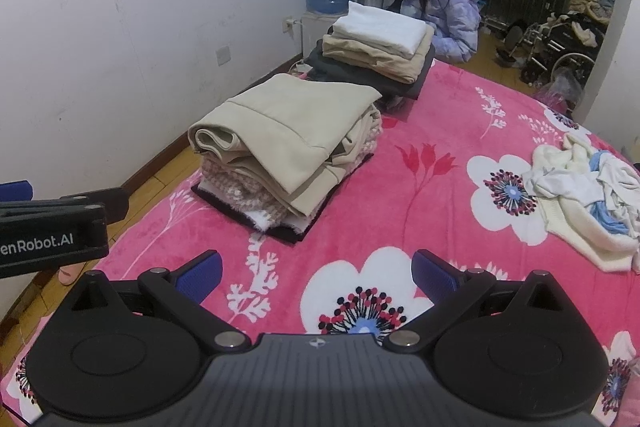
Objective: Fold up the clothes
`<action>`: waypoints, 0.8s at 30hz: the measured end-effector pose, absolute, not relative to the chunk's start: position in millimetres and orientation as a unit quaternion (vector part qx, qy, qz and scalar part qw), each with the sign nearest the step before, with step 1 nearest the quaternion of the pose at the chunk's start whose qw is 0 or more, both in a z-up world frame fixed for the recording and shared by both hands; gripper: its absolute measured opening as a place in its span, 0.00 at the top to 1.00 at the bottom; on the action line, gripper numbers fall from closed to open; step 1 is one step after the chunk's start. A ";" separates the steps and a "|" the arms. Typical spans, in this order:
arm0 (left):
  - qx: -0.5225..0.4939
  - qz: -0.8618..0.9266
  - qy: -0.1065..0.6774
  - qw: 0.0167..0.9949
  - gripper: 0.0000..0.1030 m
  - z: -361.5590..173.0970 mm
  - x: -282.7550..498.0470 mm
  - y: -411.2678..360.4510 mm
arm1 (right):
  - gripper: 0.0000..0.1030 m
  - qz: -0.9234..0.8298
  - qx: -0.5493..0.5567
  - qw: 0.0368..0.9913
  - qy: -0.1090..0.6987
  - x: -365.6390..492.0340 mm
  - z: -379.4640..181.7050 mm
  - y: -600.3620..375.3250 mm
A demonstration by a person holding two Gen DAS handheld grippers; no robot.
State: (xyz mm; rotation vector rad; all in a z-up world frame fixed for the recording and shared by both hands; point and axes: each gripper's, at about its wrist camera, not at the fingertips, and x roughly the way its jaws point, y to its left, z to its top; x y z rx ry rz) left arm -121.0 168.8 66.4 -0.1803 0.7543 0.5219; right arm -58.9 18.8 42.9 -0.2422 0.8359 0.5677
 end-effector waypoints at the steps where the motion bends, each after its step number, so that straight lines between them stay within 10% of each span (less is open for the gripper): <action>1: -0.088 0.252 0.363 0.893 0.00 66.9 -121.4 169.7 | 0.00 0.271 -0.115 0.868 0.400 -58.9 42.6 18.8; 24: -0.092 0.263 0.356 0.892 0.00 75.6 -130.0 176.2 | 0.00 0.266 -0.105 0.869 0.403 -61.9 44.7 17.3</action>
